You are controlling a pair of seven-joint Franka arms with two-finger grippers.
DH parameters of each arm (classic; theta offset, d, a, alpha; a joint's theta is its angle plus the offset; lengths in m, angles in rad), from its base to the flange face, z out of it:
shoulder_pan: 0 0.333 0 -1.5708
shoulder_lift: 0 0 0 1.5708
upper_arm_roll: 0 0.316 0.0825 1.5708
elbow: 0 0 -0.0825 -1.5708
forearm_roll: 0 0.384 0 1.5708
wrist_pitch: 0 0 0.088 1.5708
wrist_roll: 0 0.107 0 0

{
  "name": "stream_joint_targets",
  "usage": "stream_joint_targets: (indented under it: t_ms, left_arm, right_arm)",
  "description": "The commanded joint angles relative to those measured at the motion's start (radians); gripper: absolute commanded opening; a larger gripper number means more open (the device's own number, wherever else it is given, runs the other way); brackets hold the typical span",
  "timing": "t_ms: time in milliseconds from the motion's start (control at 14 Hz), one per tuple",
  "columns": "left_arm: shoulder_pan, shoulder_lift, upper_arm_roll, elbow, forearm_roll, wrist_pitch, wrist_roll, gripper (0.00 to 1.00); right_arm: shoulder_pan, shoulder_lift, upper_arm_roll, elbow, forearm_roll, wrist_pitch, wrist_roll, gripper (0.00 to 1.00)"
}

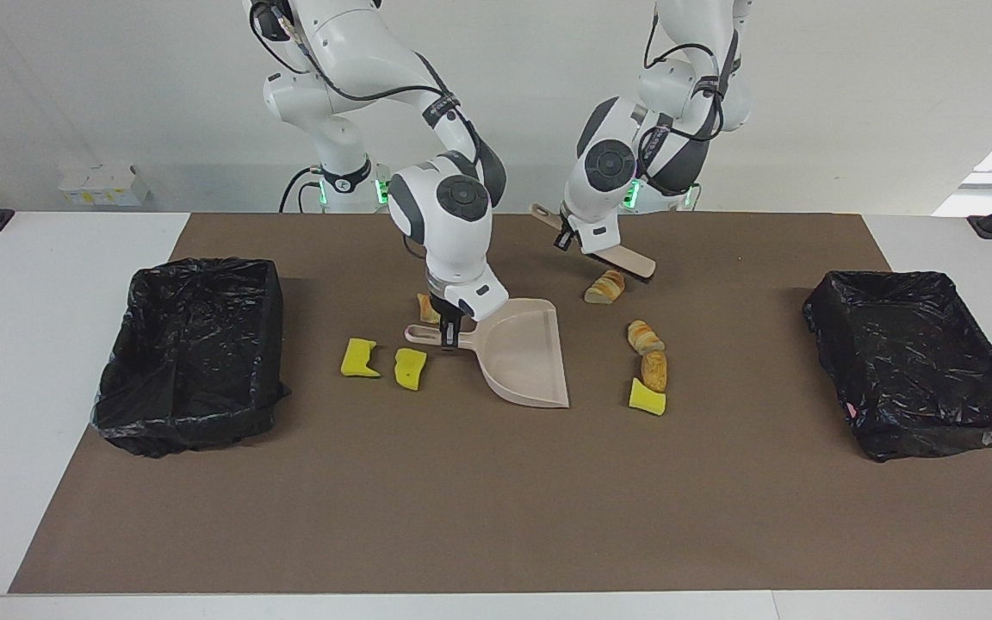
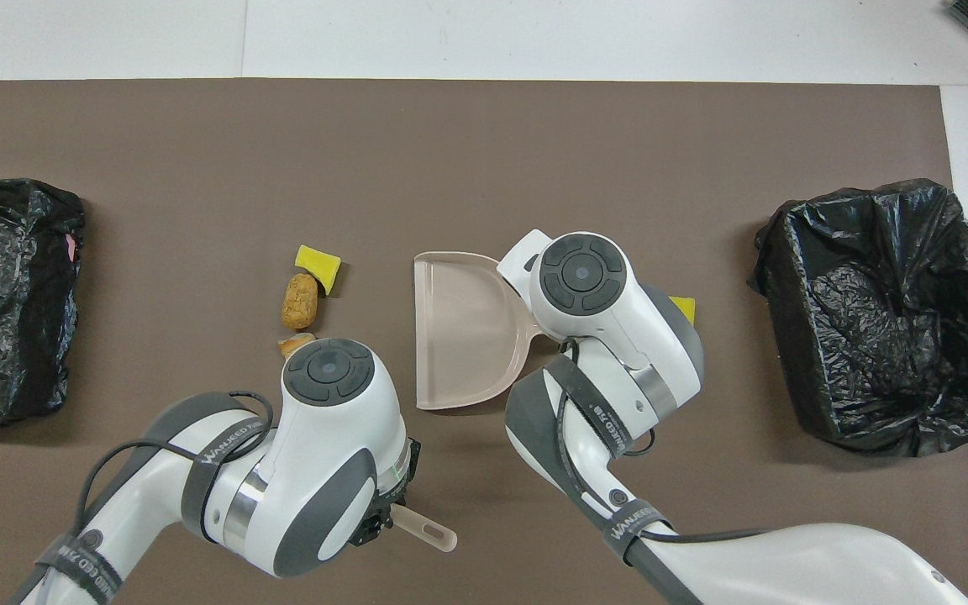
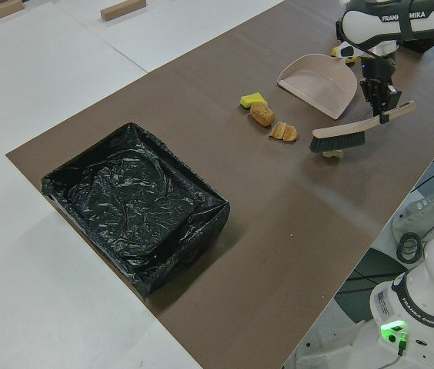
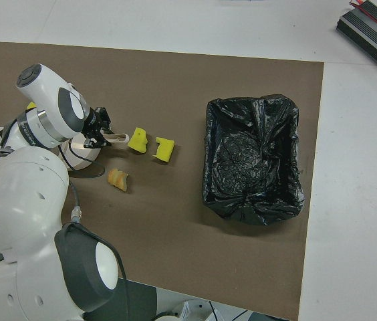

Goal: Sweep and dump trash in bin
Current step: 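Sweep the bread pieces into the dustpan with the brush in the left gripper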

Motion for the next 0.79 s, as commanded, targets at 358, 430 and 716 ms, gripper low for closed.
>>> stream_joint_targets:
  t_ms: [358,430,716]
  left_arm:
    - [0.082,0.057,0.022,0.012,-0.023,0.219,-0.015,0.0]
    - [0.113,0.082,0.022,0.049,-0.017,0.223,0.022,0.0]
    - [0.164,0.136,0.022,0.132,-0.008,0.206,0.214,0.0]
  right_arm:
    - [0.0,-0.009,0.003,-0.026,-0.011,0.022,0.04,0.0]
    - [0.0,-0.009,0.003,-0.026,-0.012,0.022,0.04,0.0]
    - [0.0,-0.009,0.003,-0.026,-0.011,0.022,0.04,0.0]
